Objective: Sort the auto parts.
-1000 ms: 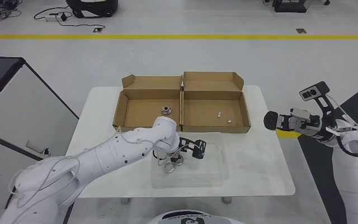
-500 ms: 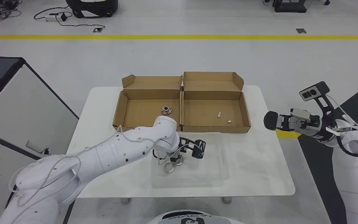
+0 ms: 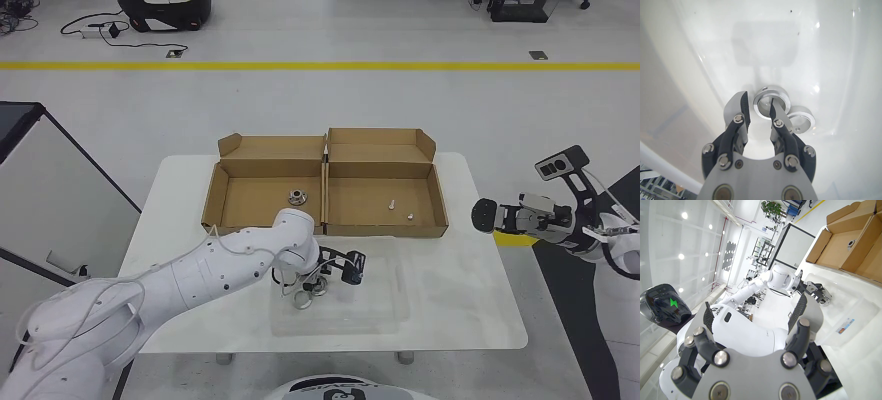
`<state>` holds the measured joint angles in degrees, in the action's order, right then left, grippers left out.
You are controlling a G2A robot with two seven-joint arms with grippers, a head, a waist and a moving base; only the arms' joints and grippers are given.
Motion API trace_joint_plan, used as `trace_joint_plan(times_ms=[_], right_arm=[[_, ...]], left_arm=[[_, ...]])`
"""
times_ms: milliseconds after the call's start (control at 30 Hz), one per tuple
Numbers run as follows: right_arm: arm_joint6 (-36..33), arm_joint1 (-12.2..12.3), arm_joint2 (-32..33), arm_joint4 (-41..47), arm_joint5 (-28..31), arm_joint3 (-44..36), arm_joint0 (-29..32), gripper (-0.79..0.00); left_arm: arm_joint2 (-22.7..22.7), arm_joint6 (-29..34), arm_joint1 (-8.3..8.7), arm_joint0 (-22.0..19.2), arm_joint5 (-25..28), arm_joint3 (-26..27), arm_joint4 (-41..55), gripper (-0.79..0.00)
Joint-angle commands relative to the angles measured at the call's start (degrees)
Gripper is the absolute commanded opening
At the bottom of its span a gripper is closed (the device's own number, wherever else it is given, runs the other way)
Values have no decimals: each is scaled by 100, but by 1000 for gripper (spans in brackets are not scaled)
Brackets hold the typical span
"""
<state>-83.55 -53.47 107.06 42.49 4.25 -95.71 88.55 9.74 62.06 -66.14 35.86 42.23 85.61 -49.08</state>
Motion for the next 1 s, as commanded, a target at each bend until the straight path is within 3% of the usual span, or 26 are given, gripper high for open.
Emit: trace_joint_plan(times_ms=[0,633,700,767,867,967], right_arm=[[0,0,0,0,0,0,0,0],[0,0,0,0,0,0,0,0],[0,0,0,0,0,0,0,0],[0,0,0,0,0,0,0,0],[0,0,0,0,0,0,0,0],[0,0,0,0,0,0,0,0]], left_arm=[[0,-7,1,-18,7,-6,5,-483],[0,-24,-28,-12,24,-75,49,-539],[0,-20,-32,-10,20,-77,50,-573],[0,-20,-35,-9,20,-81,49,-690],[0,-21,-39,-8,21,-87,47,-785],[0,-23,-43,-8,23,-93,45,-785]])
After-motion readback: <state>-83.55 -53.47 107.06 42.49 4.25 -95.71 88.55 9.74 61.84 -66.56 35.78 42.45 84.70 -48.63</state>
